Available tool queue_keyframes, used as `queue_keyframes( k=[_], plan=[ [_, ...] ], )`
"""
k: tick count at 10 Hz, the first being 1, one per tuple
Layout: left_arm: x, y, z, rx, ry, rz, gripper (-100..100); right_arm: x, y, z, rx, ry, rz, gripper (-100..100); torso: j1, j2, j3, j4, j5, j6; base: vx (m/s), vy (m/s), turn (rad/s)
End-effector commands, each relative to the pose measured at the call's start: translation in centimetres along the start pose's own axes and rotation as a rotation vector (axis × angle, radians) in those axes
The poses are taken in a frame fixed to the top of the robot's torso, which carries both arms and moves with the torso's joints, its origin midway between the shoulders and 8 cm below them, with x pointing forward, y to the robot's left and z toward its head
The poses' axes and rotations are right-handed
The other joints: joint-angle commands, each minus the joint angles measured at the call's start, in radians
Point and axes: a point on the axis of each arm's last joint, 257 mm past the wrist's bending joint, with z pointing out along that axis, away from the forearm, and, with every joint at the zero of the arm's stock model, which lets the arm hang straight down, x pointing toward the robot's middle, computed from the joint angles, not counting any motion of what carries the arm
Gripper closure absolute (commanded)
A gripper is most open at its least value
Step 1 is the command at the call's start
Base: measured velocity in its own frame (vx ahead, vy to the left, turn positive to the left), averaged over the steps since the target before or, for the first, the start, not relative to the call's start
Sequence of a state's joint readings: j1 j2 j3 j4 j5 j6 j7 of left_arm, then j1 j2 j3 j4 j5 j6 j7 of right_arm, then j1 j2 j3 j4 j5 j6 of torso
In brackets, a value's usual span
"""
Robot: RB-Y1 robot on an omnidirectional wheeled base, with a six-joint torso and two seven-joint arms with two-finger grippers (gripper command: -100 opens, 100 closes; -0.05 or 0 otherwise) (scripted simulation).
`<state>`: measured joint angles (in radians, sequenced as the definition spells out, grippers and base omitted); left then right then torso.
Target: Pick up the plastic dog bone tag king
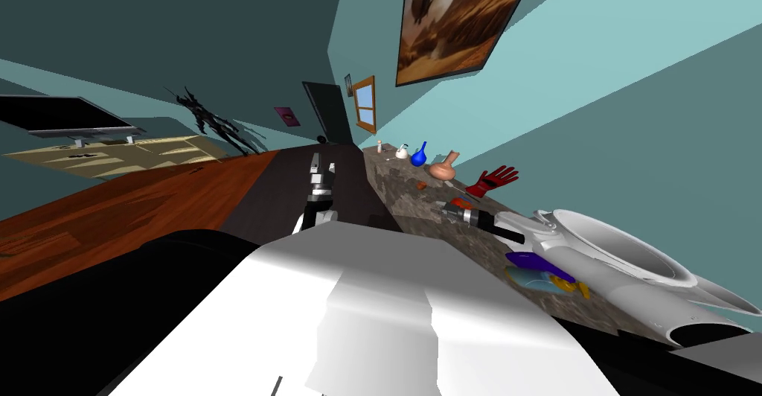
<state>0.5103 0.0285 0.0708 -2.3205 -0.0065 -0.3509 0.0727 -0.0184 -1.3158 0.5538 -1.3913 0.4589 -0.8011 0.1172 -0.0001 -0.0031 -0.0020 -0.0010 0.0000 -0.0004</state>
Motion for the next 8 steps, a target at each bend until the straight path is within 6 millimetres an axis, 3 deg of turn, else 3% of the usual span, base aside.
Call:
queue_keyframes(
  k=[1, 2, 4, 5, 8],
  plan=[
    [0.0, 0.0, 0.0, 0.0, 0.0, 0.0, 0, 2.3, -1.4, -1.7, 0.028, 0.069, -0.011, -100, 0.0, 0.0, 0.0, 0.0, 0.0, 0.0, 0.037, 0.053, -0.048],
    [0.0, 0.0, 0.0, 0.0, 0.0, 0.0, 0, 2.4, -1.6, -1.7, 0.032, 0.071, -0.01, -100, 0.001, 0.0, 0.0, 0.0, 0.0, 0.0, 0.032, 0.045, -0.044],
    [0.0, 0.0, 0.0, 0.0, 0.0, 0.0, 0, 5.5, -3.2, -4.5, 0.064, 0.174, -0.028, -100, 0.001, 0.0, 0.0, 0.0, 0.0, 0.0, 0.047, 0.062, -0.076],
    [0.0, 0.0, 0.0, 0.0, 0.0, 0.0, 0, 5.8, -3.5, -4.8, 0.074, 0.178, -0.025, -100, 0.001, -0.001, 0.0, 0.0, 0.0, 0.0, 0.044, 0.045, -0.026],
    [0.0, 0.0, 0.0, 0.0, 0.0, 0.0, 0, 9.6, -5.5, -9.1, 0.12, 0.306, -0.038, -100, 0.0, 0.0, 0.0, 0.0, 0.0, 0.0, 0.036, 0.047, -0.051]
  ],
)
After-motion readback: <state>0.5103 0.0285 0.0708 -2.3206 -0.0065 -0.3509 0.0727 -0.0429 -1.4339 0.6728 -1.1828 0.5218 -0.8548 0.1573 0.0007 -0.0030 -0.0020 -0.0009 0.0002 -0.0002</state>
